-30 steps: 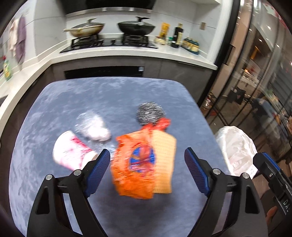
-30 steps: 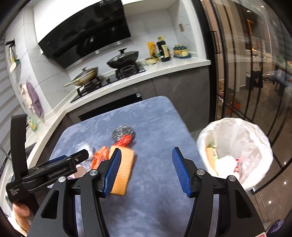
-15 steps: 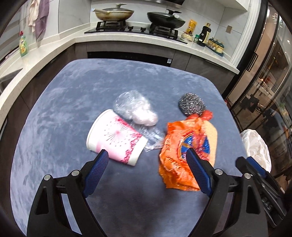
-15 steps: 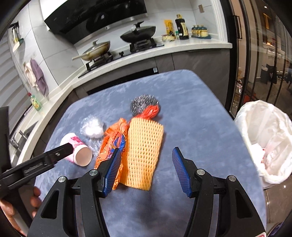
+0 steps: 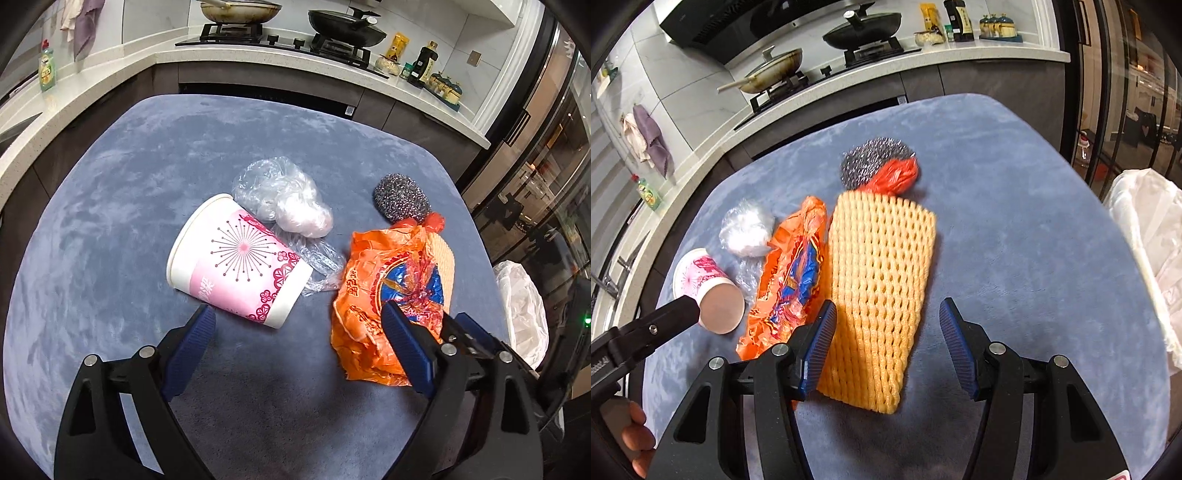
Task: Collect trash
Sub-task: 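Grasp the orange mesh net with the right gripper while the left grasps the orange snack bag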
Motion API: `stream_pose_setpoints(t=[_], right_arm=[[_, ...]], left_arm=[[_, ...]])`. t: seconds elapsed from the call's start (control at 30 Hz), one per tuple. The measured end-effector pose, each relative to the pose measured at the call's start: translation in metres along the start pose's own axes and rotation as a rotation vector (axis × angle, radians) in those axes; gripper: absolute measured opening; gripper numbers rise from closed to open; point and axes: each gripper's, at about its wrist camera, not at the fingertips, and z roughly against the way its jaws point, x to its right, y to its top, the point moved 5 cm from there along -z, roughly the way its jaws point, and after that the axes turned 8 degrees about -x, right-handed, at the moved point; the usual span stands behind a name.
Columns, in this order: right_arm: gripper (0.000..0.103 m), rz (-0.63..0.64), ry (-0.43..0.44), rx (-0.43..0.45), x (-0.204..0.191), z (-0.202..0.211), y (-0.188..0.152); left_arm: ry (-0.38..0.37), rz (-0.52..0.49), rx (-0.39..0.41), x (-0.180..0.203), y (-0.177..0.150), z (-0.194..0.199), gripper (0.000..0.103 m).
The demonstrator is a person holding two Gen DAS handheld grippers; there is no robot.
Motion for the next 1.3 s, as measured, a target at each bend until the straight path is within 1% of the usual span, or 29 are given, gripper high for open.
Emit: stream_pose_setpoints(t=[0.13, 0.2, 0.3, 0.33, 0.37, 0.4, 0.43, 0.53, 0.7, 0.83, 1.0, 1.07, 1.13, 1.17, 1.23, 1.27, 1.3], right_arm=[[0.056, 0.004, 0.009, -0.019, -0.003, -0.009, -0.002], [0.05, 0.002, 0.018, -0.031, -0.004, -0.015, -0.004], [0.037, 0.013, 0.013, -0.028, -0.005, -0.014, -0.006], [0.031, 0.014, 0.017, -0.03, -0.005, -0.013, -0.007], [0.026, 0.014, 0.023, -0.031, -0.005, -0.011, -0.007], [0.025, 0.015, 0.022, -0.027, -0.004, -0.008, -0.008], [0.022, 0.018, 0.022, -0.022, -0.003, -0.004, -0.008], [0.019, 0.024, 0.003, 0.005, 0.001, 0.009, -0.01], [0.018, 0.002, -0.021, 0.046, 0.014, 0.03, -0.008], [0.018, -0.025, -0.025, 0.076, 0.028, 0.047, -0.007], [0.018, -0.062, -0.024, 0.097, 0.043, 0.06, -0.006], [0.018, -0.075, -0.02, 0.098, 0.049, 0.062, -0.007], [0.018, -0.087, -0.018, 0.1, 0.053, 0.064, -0.007], [0.018, -0.089, -0.019, 0.101, 0.054, 0.064, -0.008], [0.018, -0.095, -0.017, 0.101, 0.055, 0.065, -0.009], [0.018, -0.098, -0.014, 0.101, 0.056, 0.065, -0.01], [0.018, -0.1, -0.012, 0.102, 0.057, 0.065, -0.011]], left_arm=[[-0.007, -0.001, -0.008, 0.003, -0.001, -0.003, 0.087], [-0.01, -0.005, -0.013, 0.004, -0.002, -0.005, 0.087], [-0.015, -0.011, -0.018, 0.008, -0.004, -0.007, 0.087], [-0.018, -0.013, -0.02, 0.01, -0.005, -0.007, 0.087], [-0.024, -0.019, -0.021, 0.012, -0.006, -0.007, 0.087], [-0.027, -0.023, -0.023, 0.014, -0.007, -0.007, 0.087], [-0.032, -0.03, -0.025, 0.017, -0.008, -0.007, 0.087], [-0.049, -0.056, -0.033, 0.029, -0.013, -0.009, 0.09], [-0.06, -0.113, -0.034, 0.052, -0.021, -0.014, 0.091], [-0.048, -0.145, -0.048, 0.065, -0.024, -0.026, 0.091], [-0.03, -0.16, -0.072, 0.074, -0.025, -0.045, 0.091], [-0.019, -0.161, -0.079, 0.075, -0.027, -0.05, 0.088], [-0.006, -0.17, -0.094, 0.077, -0.029, -0.057, 0.079], [0.006, -0.171, -0.095, 0.077, -0.03, -0.059, 0.077], [0.027, -0.182, -0.083, 0.078, -0.031, -0.06, 0.075], [0.028, -0.184, -0.083, 0.078, -0.032, -0.059, 0.072], [0.03, -0.186, -0.082, 0.078, -0.032, -0.059, 0.061]])
